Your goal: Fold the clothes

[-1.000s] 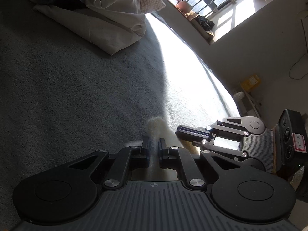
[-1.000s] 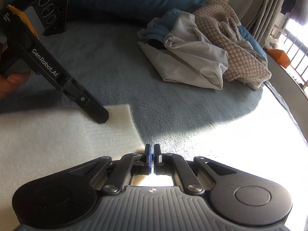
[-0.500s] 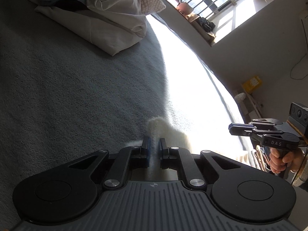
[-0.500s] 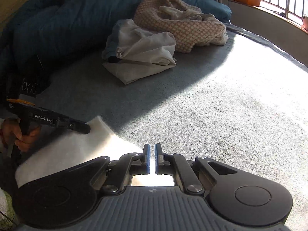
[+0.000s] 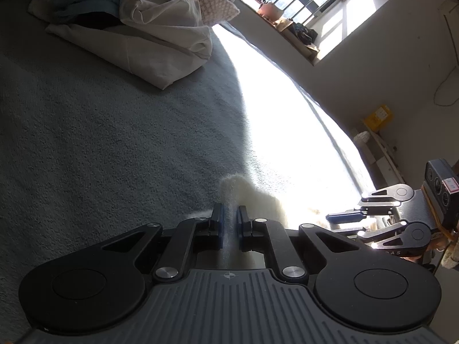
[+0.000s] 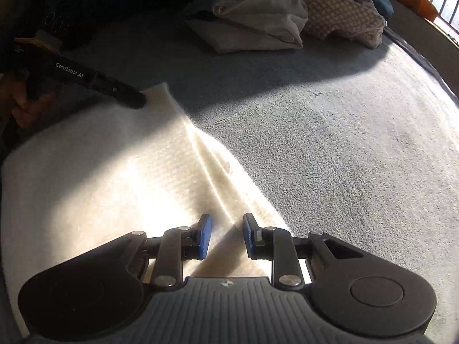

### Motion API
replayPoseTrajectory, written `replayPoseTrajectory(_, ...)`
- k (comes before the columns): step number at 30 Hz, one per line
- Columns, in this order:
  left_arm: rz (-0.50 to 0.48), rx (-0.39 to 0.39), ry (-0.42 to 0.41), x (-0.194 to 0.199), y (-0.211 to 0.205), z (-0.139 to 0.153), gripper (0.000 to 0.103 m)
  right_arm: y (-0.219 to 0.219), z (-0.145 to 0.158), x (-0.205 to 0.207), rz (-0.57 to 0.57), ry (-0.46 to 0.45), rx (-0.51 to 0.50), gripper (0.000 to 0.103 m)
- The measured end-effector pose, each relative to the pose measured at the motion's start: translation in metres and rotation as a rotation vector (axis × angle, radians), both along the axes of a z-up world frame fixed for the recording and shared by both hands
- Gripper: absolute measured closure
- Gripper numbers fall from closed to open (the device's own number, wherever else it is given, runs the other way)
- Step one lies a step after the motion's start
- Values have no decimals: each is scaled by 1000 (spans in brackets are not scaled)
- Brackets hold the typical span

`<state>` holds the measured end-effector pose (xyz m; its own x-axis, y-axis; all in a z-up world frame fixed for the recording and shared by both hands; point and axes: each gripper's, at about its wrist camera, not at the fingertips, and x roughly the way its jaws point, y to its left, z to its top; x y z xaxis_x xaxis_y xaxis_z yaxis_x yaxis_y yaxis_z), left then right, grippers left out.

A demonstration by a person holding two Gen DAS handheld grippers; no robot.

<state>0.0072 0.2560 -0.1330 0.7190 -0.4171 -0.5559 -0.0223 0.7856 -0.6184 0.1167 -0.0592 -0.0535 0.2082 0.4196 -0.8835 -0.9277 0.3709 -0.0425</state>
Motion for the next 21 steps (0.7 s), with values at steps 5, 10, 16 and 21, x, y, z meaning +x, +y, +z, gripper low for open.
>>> replayPoseTrajectory(5, 7, -10, -12, 1, 3, -2, 95, 1, 14, -20, 26, -168, 6, 103)
replayPoseTrajectory(10, 12, -10, -19, 0, 3, -1, 95, -1, 11, -14, -34, -241, 14, 103)
replayPoseTrajectory(16, 8, 31, 9, -1, 5, 3, 90, 7, -22, -15, -53, -262, -5, 103)
replayPoseTrajectory(21, 25, 185, -138, -11, -9, 46, 84, 4, -22, -12, -91, -231, 17, 103)
